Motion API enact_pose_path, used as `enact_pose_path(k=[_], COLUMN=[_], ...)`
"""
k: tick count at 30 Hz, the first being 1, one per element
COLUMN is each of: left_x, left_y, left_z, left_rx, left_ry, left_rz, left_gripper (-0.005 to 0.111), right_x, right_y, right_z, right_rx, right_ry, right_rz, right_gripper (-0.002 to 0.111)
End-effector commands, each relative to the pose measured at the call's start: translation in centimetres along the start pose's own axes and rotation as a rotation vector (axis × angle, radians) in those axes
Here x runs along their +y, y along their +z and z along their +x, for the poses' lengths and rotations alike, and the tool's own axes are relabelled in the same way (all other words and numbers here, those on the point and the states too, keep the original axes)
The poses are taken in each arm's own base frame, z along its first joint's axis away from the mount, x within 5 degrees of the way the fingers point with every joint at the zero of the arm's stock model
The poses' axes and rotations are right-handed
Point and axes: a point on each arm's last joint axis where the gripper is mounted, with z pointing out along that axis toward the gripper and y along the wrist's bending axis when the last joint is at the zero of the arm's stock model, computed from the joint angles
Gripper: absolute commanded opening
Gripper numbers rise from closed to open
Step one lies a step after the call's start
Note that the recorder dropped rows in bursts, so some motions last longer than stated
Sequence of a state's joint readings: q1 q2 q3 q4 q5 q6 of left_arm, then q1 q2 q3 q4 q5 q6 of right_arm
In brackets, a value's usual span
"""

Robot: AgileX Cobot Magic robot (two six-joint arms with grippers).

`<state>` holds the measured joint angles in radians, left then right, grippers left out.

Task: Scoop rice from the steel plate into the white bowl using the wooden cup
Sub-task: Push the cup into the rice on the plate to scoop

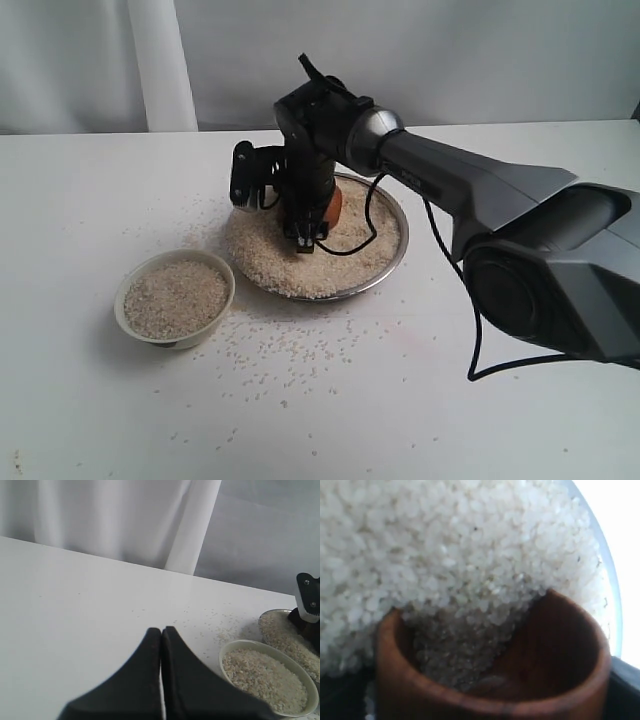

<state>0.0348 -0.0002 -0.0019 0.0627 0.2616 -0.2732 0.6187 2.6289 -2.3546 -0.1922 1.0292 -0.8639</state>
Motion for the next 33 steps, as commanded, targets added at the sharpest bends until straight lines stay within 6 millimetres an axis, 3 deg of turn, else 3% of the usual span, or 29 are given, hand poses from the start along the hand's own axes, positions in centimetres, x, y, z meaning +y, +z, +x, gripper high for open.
enact_pose_path(k=[1,33], left_x=[0.0,0.0], left_y=[0.0,0.0], left_z=[0.0,0.0], left_rx=[0.0,0.0], left_ry=[-0.003,-0.003], left_rz=[0.005,0.005], left_gripper=[0.0,0.0], right_x=[1.6,0.1], right_y=[1.8,1.6], right_z=[-0.8,0.3], right_rx=[-0.061,-0.292], right_ry=[0.054,0.245], right_rz=[-0.082,-0.207], right_gripper=[0.0,0.0])
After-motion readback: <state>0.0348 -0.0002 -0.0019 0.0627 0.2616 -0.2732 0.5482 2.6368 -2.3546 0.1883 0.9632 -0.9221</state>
